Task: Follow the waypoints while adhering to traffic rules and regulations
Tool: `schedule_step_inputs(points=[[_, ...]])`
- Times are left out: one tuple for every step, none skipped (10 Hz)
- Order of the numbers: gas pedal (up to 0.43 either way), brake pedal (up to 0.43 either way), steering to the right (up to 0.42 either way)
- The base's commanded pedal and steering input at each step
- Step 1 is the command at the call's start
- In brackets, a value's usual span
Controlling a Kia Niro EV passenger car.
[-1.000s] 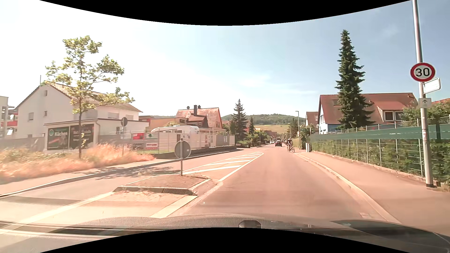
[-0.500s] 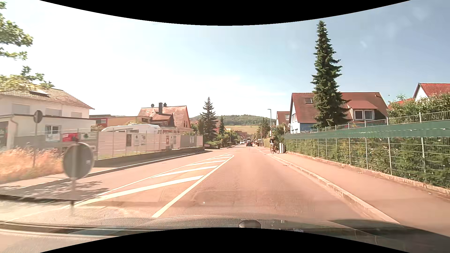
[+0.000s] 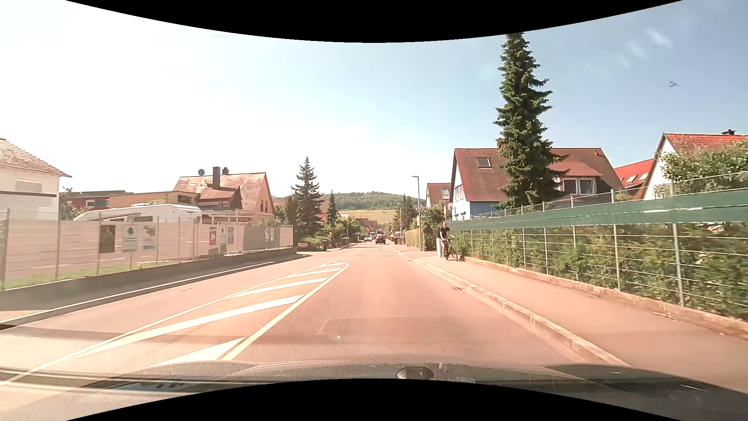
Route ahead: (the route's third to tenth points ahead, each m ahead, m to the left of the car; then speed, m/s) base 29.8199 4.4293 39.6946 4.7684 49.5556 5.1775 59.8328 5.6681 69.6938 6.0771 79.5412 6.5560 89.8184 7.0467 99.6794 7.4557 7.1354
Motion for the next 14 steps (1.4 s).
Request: schedule_step_inputs(points=[[0.067, 0.000, 0.023], [0.039, 0.000, 0.020], [0.020, 0.000, 0.018], [0.008, 0.000, 0.010], [0.000, 0.000, 0.004], [0.000, 0.000, -0.001], [0.000, 0.000, -0.002], [0.000, 0.000, -0.010], [0.008, 0.000, -0.019], [0.039, 0.000, -0.021], [0.039, 0.000, -0.022], [0.039, 0.000, -0.022], [0.039, 0.000, -0.023], [0.039, 0.000, -0.022]])
